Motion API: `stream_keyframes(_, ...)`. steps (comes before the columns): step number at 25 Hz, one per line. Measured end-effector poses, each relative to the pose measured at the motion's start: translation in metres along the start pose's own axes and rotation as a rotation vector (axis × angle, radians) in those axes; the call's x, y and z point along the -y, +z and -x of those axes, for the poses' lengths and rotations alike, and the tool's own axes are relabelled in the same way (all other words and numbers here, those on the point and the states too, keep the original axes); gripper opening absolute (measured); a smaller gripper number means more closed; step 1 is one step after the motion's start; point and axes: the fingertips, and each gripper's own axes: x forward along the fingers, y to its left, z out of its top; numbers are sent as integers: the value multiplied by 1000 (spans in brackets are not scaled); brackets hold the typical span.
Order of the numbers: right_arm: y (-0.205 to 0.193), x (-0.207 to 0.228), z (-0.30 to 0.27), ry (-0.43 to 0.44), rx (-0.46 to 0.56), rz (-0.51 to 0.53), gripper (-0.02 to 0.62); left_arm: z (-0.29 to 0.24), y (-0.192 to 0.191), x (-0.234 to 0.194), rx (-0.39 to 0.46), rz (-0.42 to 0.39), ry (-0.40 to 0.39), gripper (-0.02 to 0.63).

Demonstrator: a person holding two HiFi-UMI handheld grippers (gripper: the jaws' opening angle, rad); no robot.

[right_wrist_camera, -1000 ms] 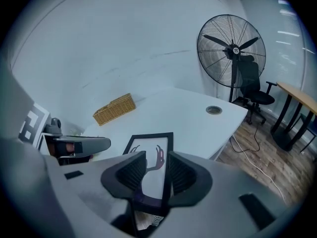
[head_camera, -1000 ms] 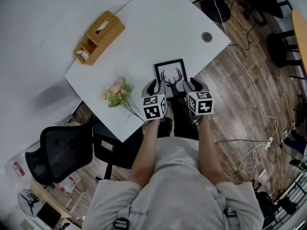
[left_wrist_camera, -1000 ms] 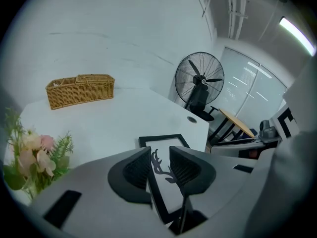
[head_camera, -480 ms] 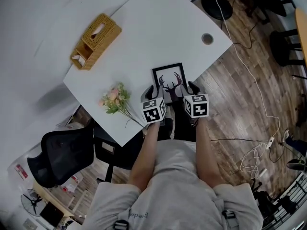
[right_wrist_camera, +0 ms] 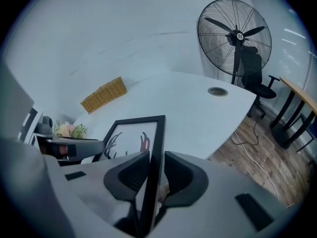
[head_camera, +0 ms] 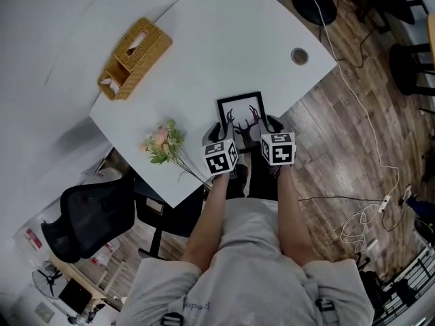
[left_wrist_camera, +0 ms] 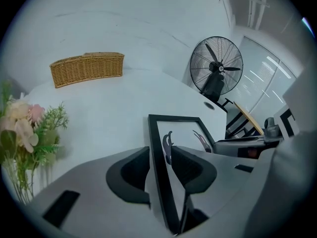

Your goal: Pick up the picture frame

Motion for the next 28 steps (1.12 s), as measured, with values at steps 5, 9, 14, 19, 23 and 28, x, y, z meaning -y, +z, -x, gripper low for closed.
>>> stream_keyframes(5, -2, -3, -5, 15, -16, 8, 87, -6, -6, 1, -13, 16, 6, 140)
stream_keyframes(9, -3, -4, -6, 29, -13, 23, 84, -6, -7, 0, 1, 40, 15, 138)
stream_keyframes(14, -3, -3, -6, 32, 2, 4, 83, -7, -8, -2, 21, 107, 3, 135)
stream_keyframes(19, -3, -3, -6, 39, -10, 4, 78, -6, -7, -4, -6, 112, -11, 114)
stream_keyframes(23, -3, -2, -5, 22, -4, -7, 75, -6, -7, -5, -2, 134, -22, 94)
stream_keyframes(28, -5, -5, -3, 11, 18, -51, 74, -3, -5, -7, 9, 127, 0, 89)
